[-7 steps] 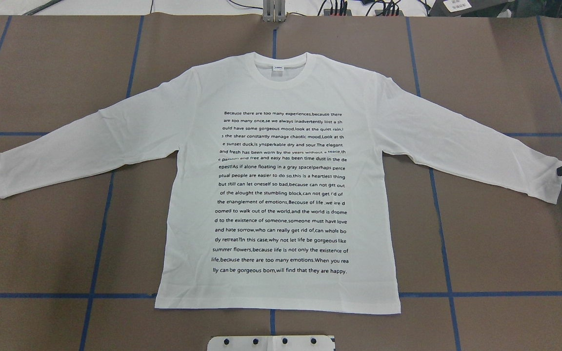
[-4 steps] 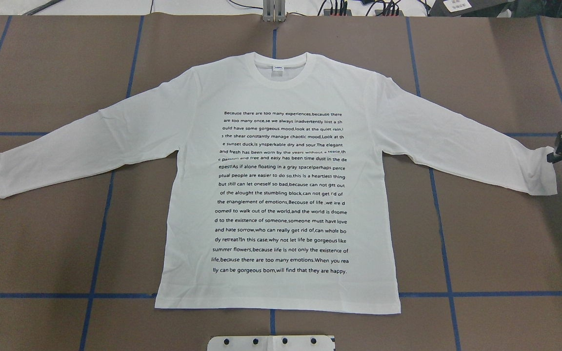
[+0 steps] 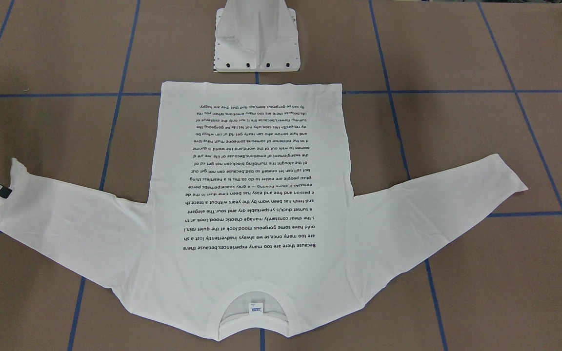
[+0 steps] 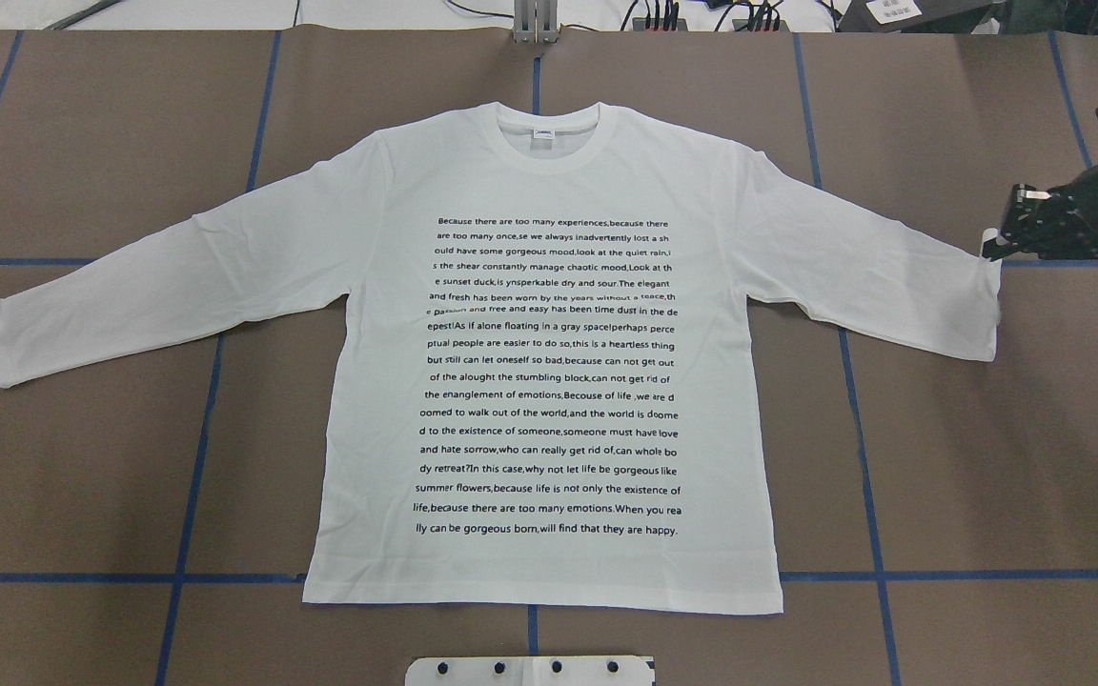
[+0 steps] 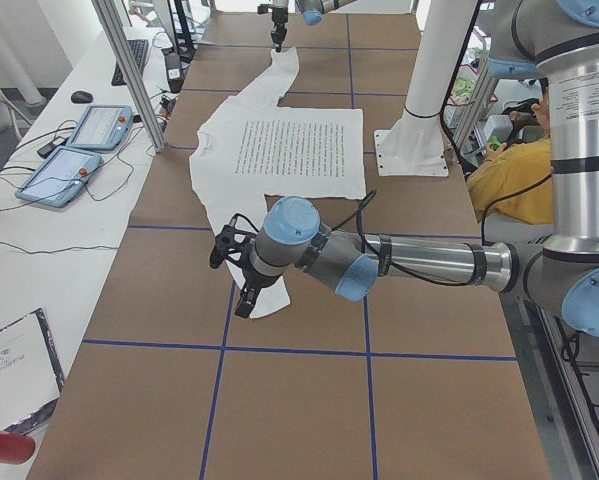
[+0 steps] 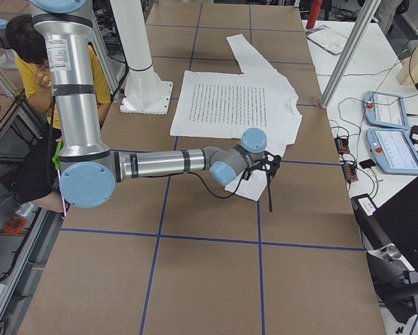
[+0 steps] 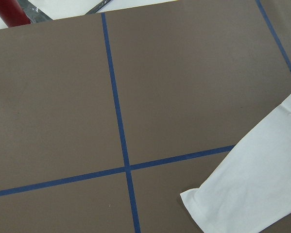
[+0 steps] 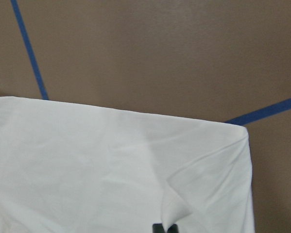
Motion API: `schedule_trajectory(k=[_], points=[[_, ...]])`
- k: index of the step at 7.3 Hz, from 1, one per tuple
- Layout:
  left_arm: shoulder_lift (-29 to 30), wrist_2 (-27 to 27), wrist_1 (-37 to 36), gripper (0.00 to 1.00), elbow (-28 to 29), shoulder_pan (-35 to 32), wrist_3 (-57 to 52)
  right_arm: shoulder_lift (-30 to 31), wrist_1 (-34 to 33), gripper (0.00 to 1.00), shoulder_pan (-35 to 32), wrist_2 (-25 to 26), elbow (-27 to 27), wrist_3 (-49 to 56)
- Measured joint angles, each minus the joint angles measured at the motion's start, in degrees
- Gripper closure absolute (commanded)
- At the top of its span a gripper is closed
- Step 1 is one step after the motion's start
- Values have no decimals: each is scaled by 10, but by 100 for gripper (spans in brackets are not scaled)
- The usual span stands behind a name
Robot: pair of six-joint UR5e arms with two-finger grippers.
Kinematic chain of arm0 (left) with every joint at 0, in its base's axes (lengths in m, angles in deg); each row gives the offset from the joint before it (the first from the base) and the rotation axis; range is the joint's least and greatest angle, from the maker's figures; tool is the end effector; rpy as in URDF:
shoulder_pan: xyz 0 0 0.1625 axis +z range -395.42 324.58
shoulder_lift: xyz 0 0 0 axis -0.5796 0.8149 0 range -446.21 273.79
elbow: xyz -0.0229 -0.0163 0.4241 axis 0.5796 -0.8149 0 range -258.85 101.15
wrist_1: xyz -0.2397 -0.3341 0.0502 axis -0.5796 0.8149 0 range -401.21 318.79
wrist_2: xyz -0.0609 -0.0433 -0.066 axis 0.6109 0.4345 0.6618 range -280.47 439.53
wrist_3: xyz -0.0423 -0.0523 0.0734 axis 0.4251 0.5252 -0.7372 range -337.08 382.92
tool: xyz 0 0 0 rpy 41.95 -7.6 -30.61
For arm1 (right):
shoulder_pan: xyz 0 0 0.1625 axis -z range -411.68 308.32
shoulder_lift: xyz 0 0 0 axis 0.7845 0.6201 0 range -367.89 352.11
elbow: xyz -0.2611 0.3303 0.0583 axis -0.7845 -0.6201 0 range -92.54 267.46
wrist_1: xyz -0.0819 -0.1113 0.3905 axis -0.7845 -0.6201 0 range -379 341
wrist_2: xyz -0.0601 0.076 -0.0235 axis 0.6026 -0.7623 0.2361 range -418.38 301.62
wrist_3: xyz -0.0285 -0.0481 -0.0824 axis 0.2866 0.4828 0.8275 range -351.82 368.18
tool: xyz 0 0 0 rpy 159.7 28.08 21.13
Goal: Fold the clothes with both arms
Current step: 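Reach the right gripper across to the sleeve nearest the left gripper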
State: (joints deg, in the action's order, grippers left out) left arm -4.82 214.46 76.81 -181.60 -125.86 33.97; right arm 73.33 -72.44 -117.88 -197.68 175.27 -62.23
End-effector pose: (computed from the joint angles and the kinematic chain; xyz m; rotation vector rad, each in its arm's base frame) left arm -0.0664 -0.4490 0.5611 0.4580 0.8072 0.0339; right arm -0.1778 -0.5464 0.5168 -0.1197 -1.0770 0.4098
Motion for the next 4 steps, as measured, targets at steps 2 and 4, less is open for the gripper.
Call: schedule_trajectory(k=[2, 4], points=[[0, 7, 20, 0, 0, 0, 1, -104, -65, 100, 36, 17, 1, -94], [0, 12, 39, 0, 2, 0, 2, -229, -164, 100, 82, 62, -4, -169]])
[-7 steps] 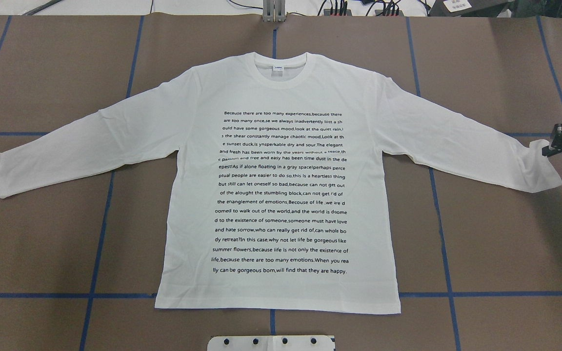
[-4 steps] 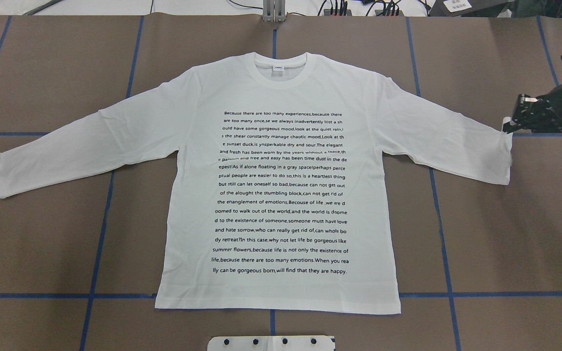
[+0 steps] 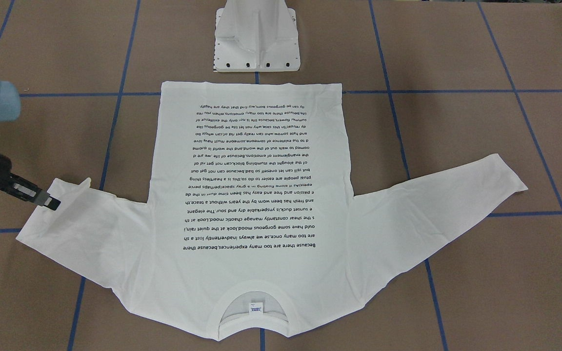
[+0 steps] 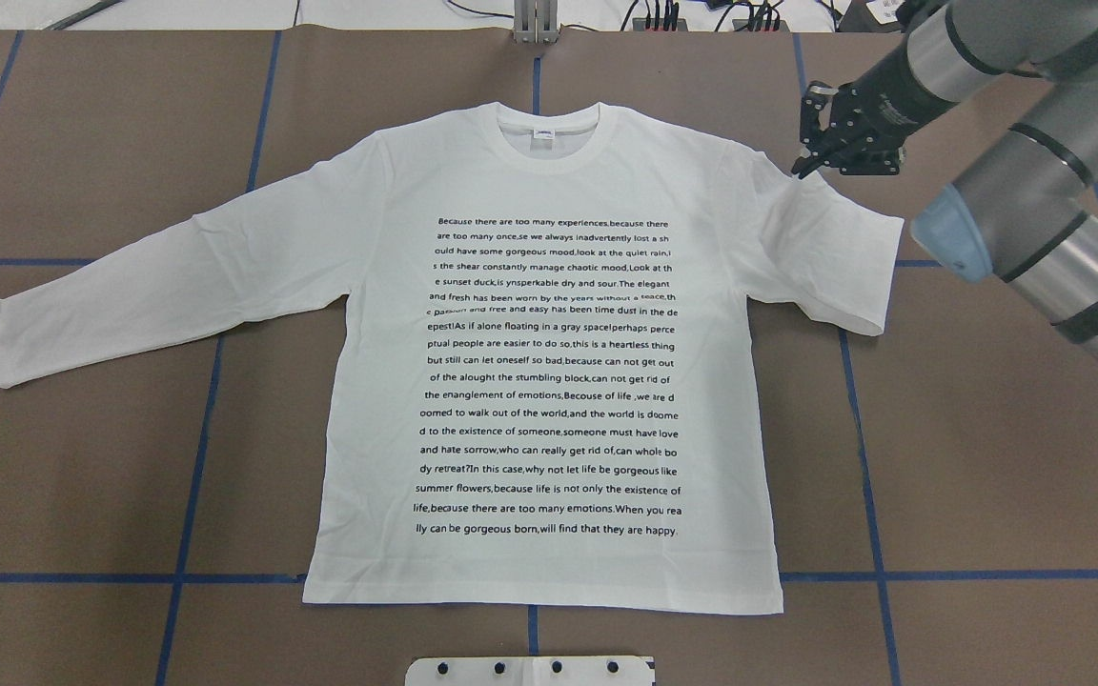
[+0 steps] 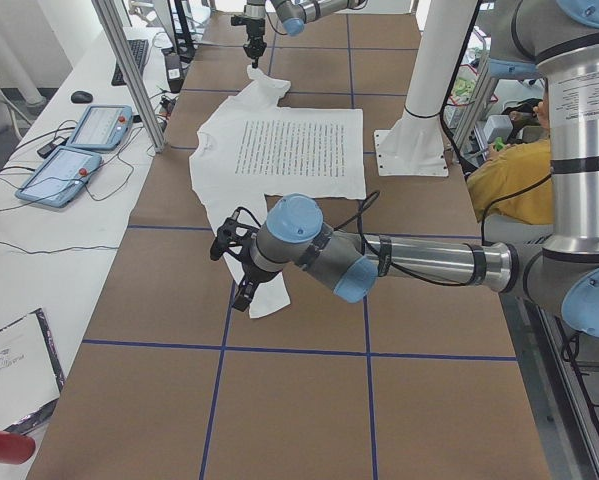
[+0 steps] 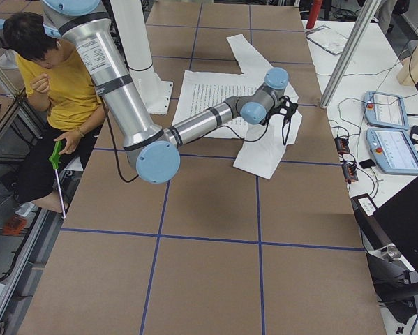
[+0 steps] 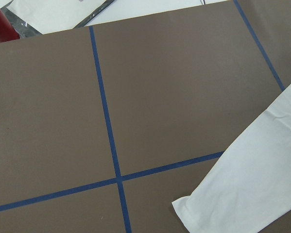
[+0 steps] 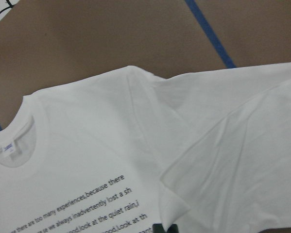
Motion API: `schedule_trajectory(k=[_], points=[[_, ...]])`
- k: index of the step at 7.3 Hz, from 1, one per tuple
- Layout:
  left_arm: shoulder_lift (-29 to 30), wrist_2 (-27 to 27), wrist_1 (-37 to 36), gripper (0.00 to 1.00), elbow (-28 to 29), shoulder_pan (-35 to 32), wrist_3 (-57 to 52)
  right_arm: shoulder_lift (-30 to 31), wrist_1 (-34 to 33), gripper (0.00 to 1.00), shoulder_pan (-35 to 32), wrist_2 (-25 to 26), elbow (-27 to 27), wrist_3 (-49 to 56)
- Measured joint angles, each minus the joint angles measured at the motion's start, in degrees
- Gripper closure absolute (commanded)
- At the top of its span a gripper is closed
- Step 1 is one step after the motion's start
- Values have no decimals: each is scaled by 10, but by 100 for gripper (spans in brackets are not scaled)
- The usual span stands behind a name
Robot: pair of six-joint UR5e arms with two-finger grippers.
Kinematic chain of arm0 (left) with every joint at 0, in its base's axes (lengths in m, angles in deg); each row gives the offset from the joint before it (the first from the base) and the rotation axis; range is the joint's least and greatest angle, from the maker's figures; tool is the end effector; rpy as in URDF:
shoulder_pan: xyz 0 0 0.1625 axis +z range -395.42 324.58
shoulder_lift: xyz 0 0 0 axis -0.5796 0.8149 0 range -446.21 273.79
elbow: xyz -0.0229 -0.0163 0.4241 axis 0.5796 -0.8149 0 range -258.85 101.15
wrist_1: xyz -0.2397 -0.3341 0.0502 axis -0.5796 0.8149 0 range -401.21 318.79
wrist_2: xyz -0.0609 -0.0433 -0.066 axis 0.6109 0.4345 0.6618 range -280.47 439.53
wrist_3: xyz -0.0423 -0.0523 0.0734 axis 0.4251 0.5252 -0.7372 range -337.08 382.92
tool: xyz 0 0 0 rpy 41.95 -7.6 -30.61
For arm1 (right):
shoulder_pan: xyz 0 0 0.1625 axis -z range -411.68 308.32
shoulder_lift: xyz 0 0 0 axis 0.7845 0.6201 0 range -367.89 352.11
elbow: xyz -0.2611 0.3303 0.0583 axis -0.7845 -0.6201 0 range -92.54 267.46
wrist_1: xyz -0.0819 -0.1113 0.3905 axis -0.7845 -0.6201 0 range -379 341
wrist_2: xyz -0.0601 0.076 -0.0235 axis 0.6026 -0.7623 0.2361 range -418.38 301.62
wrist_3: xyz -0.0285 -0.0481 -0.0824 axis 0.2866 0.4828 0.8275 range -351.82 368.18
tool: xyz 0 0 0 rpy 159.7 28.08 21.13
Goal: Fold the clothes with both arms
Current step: 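Reach the right gripper across to the sleeve nearest the left gripper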
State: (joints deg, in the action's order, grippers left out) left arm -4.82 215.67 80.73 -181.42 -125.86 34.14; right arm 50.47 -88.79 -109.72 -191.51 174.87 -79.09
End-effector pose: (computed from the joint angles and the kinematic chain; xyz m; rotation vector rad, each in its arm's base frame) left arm -0.0650 -0.4484 0.5532 0.5147 0.8281 0.0649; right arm -0.3077 -0.6166 0.3058 -0.1961 -1.0720 0.5468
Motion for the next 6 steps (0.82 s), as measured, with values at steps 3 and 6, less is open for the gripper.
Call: schedule_trajectory(k=[3, 6], points=[[0, 1, 4, 0, 4, 0, 0, -156, -28, 100, 91, 126, -54, -112], [0, 1, 4, 0, 6, 0, -1, -256, -26, 100, 157, 207, -115, -156]])
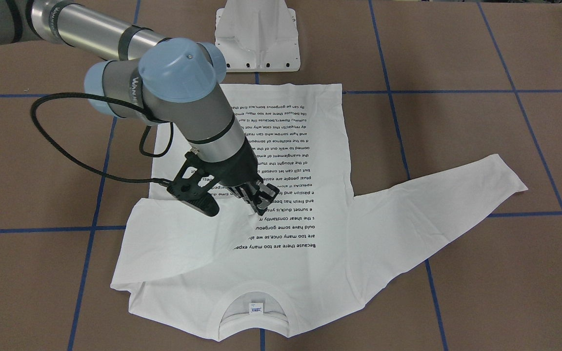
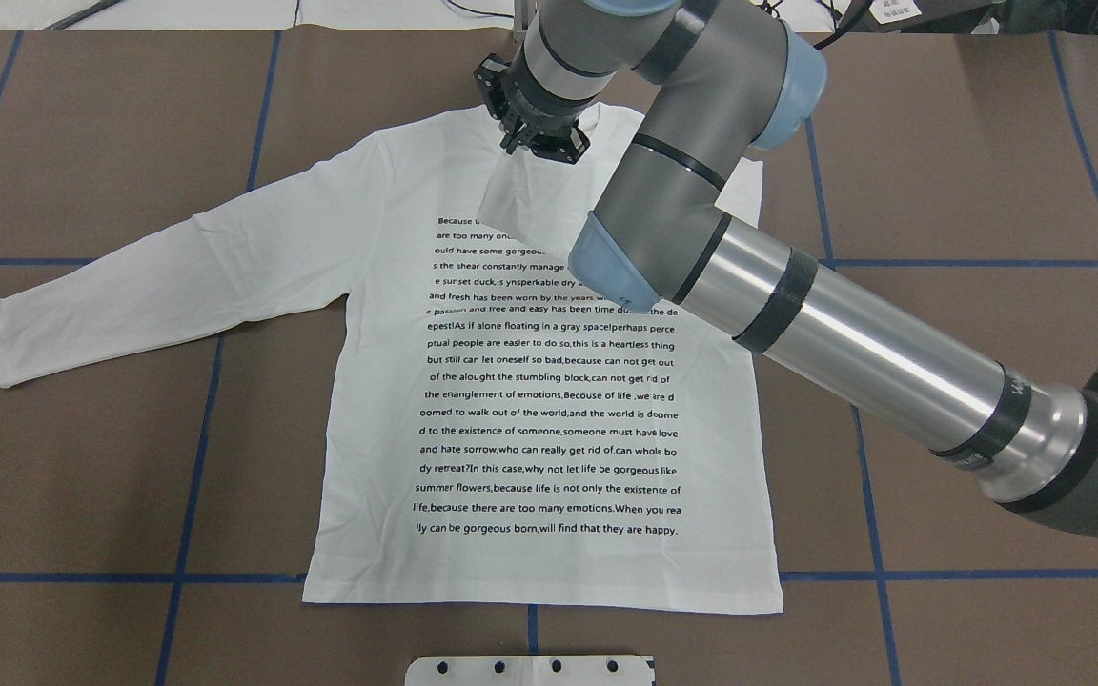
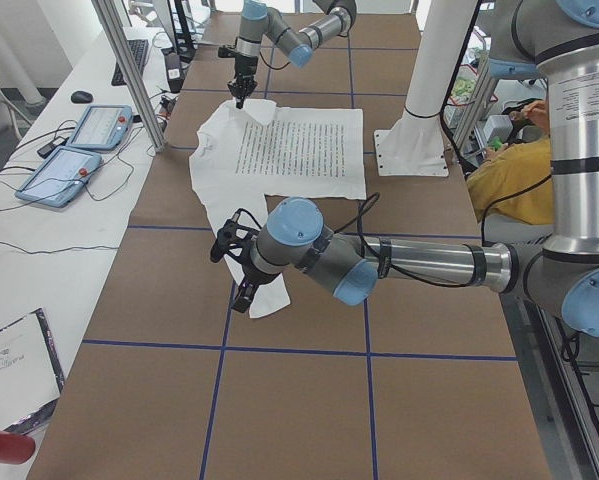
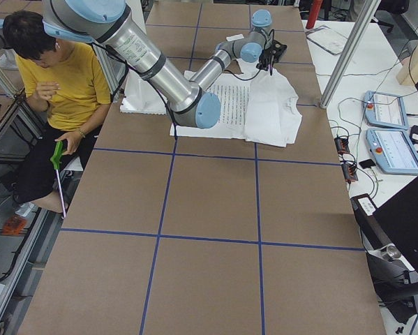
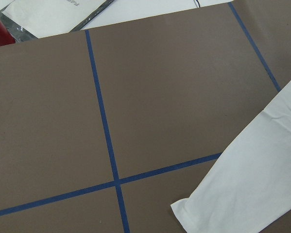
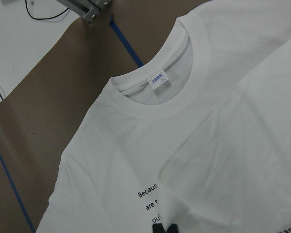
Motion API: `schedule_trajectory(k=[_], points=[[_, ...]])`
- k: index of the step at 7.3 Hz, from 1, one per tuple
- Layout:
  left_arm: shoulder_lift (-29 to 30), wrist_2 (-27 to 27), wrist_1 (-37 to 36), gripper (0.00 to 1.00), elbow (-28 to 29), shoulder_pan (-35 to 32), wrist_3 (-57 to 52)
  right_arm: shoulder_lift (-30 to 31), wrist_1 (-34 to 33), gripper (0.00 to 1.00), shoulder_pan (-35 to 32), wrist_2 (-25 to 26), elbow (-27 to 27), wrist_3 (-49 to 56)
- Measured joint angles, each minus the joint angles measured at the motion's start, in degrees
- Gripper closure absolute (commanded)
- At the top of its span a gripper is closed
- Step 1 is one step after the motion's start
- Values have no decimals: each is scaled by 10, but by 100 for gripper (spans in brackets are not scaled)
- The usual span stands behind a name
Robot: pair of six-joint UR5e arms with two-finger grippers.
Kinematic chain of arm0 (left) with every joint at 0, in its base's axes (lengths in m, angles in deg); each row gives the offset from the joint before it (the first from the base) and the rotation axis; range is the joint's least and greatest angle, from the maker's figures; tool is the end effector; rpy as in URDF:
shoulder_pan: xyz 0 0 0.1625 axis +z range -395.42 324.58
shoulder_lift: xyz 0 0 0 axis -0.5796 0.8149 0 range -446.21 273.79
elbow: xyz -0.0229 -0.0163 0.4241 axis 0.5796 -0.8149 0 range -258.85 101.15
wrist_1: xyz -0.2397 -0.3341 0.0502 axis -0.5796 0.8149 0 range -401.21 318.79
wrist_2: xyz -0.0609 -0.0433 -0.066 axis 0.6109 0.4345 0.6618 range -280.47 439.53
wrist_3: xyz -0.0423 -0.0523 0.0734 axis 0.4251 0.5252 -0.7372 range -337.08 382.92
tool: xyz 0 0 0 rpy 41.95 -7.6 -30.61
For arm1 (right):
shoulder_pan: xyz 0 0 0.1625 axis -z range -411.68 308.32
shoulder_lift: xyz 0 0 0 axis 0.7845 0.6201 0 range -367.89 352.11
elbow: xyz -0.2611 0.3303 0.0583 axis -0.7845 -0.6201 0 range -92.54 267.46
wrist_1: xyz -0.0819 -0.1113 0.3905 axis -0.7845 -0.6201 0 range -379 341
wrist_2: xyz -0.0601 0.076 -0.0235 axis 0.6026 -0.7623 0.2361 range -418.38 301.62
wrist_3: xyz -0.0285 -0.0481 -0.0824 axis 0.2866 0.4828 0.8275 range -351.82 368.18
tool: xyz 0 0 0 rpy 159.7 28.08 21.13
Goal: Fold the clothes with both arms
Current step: 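Reach the right gripper across to the sleeve nearest the left gripper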
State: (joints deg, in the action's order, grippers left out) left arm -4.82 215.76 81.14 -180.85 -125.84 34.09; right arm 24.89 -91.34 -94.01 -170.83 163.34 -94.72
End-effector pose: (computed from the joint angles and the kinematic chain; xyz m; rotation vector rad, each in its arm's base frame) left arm -0.0647 -0.4486 0.5573 0.5120 0.8294 0.0654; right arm -0.5071 -0.5909 0.0826 -0.0781 -1.1228 0.6555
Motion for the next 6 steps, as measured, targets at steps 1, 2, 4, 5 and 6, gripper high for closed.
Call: schedule_trajectory(k=[1, 2, 4, 5, 6], points=[[0, 0, 0, 0, 0, 0, 0, -12, 0, 100, 14, 12, -3, -2], [0, 0, 0, 0, 0, 0, 0, -20, 1, 100, 28, 24, -4, -2], [0, 0, 0, 0, 0, 1, 0, -26, 2, 100, 52, 45, -5, -2], [0, 0, 0, 0, 0, 1, 0, -27, 2, 100, 63, 57, -6, -2], [0, 0, -1, 0, 0, 1, 0, -27, 2, 100, 73, 69, -6, -1]])
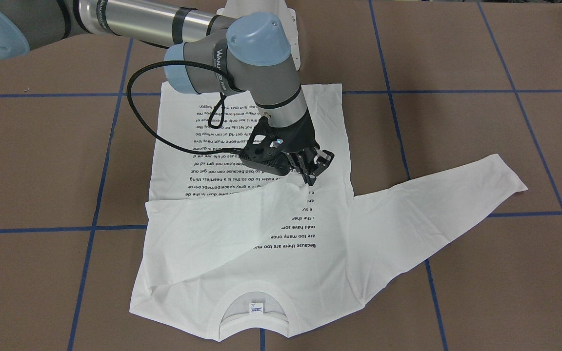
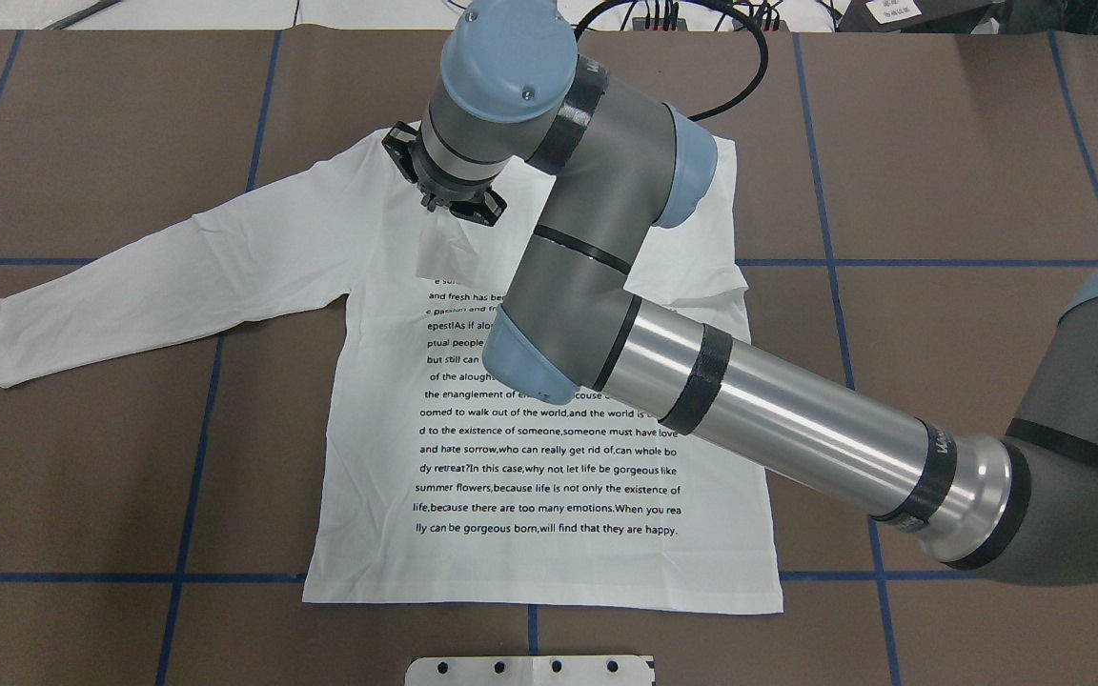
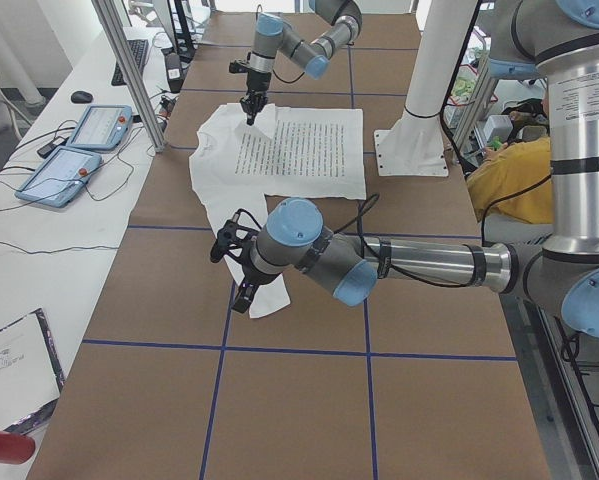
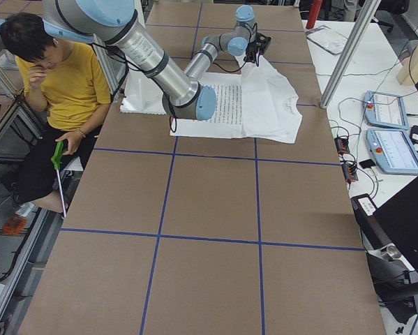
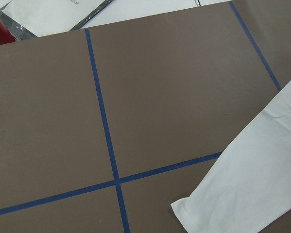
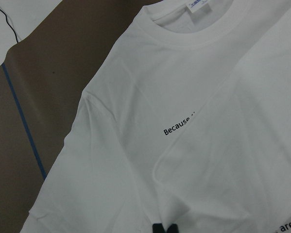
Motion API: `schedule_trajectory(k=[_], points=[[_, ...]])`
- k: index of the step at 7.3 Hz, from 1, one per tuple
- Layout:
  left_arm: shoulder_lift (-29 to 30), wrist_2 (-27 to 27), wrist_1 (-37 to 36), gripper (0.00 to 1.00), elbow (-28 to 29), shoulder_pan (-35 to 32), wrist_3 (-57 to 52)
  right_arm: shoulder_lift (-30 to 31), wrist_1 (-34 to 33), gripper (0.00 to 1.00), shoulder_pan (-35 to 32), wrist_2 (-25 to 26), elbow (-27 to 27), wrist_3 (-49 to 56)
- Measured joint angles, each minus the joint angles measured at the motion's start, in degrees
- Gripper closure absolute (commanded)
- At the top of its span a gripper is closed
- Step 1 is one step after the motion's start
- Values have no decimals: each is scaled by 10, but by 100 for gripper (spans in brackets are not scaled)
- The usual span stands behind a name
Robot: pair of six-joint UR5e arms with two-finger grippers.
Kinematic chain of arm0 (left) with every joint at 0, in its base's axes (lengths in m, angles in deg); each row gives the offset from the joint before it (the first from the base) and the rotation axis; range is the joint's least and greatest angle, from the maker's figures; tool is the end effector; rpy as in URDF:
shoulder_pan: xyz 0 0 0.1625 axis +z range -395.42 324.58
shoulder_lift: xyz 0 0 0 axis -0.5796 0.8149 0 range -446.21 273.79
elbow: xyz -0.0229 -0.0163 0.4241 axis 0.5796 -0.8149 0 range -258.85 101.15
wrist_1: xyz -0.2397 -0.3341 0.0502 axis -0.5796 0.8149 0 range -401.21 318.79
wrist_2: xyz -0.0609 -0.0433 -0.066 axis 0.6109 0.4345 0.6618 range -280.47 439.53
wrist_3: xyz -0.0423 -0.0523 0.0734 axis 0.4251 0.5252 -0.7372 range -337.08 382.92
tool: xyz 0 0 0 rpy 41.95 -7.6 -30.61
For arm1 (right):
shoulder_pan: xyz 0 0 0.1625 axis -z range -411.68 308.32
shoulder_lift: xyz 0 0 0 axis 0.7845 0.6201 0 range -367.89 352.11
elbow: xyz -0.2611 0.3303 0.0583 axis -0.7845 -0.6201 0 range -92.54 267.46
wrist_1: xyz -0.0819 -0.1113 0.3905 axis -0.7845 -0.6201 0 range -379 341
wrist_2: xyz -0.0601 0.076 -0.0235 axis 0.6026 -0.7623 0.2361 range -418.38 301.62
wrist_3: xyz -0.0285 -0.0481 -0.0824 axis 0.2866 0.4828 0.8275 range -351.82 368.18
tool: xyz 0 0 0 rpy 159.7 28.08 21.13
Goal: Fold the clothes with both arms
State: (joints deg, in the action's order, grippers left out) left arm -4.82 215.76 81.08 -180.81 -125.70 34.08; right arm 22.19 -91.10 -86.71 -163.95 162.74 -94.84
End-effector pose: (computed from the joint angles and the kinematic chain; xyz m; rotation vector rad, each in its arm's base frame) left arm -0.0636 -0.4487 0.5578 0.5094 0.8300 0.0671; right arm -0.5732 -0.5321 0.0517 -0.0306 -1.1390 0.5987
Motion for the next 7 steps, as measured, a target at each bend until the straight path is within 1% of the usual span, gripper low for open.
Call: schedule_trajectory(k=[2, 5, 7], points=[[0, 1, 0, 0, 1, 0, 0, -4, 8, 100, 14, 10, -4, 1], [-1, 1, -1, 0, 1, 0, 0, -24, 53, 100, 27, 28, -47, 1], [-1, 1, -1, 0, 1, 0, 0, -29, 66, 100, 34, 37, -64, 1]])
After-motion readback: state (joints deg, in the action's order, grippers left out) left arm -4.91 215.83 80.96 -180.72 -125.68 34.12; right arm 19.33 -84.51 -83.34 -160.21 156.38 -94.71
